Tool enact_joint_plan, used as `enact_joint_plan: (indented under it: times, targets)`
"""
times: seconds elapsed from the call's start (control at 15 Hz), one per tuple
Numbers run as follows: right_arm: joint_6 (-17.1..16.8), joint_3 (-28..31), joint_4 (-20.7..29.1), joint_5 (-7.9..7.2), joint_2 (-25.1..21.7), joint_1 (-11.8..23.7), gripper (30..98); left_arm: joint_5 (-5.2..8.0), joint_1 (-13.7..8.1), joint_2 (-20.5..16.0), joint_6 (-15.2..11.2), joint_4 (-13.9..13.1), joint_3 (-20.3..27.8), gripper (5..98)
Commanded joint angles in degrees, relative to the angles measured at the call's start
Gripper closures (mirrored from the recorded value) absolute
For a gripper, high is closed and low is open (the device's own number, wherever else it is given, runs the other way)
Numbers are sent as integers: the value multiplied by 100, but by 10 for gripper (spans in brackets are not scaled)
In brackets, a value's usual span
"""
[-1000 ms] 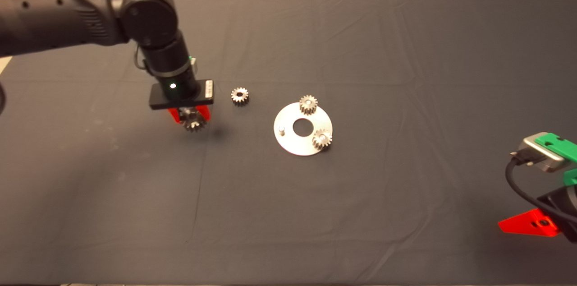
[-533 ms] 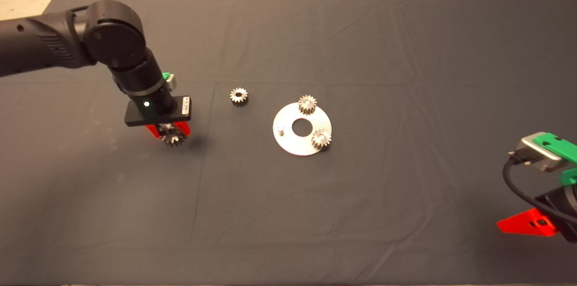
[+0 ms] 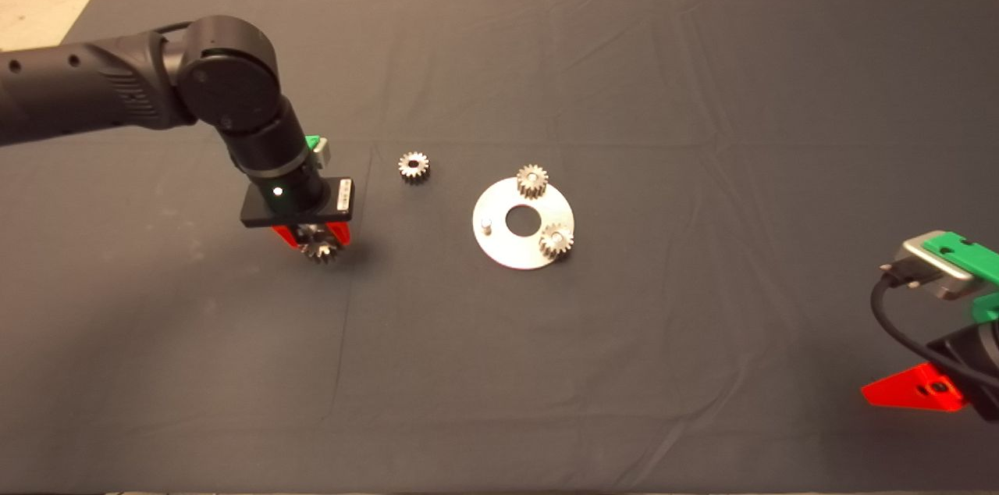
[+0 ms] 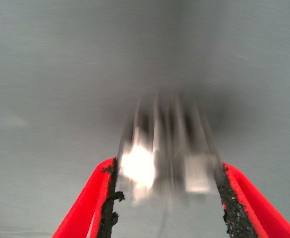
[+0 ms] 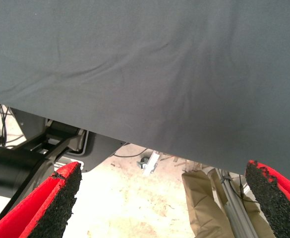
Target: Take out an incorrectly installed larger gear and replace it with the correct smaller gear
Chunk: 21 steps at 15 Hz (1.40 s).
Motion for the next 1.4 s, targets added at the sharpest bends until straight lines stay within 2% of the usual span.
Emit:
enact_joint_plan:
  times: [0.0, 0.2, 0.27, 0.33, 0.47, 0.6, 0.67, 0.87, 1.13, 1.33]
  targets:
    - [47, -30, 217, -730, 128, 88, 408, 349, -103, 136, -14, -19, 84, 578]
    - [178, -30, 217, -730, 182, 88, 408, 340, -103, 242, -14, -19, 39, 521]
    - [196, -12, 217, -730, 182, 88, 408, 308, -103, 316, -17, -19, -40, 496]
    - [196, -12, 217, -730, 191, 88, 408, 214, -103, 391, 3, -10, -156, 491]
    - [196, -21, 217, -730, 217, 88, 408, 156, -103, 598, 72, 75, -401, 460]
    - [205, -11, 217, -730, 217, 88, 408, 110, -103, 947, 322, 104, -744, 419]
    - [205, -3, 217, -730, 217, 88, 408, 51, -103, 1067, 433, 104, -925, 392]
    - [275, 14, 217, -730, 217, 88, 408, -310, -111, 1279, 846, 104, -1503, 392]
    - [284, 6, 217, -730, 235, 88, 408, -302, -138, 1478, 891, 104, -1843, 392]
    - [284, -3, 217, -730, 266, 88, 408, -310, -138, 1557, 1063, 113, -1978, 392]
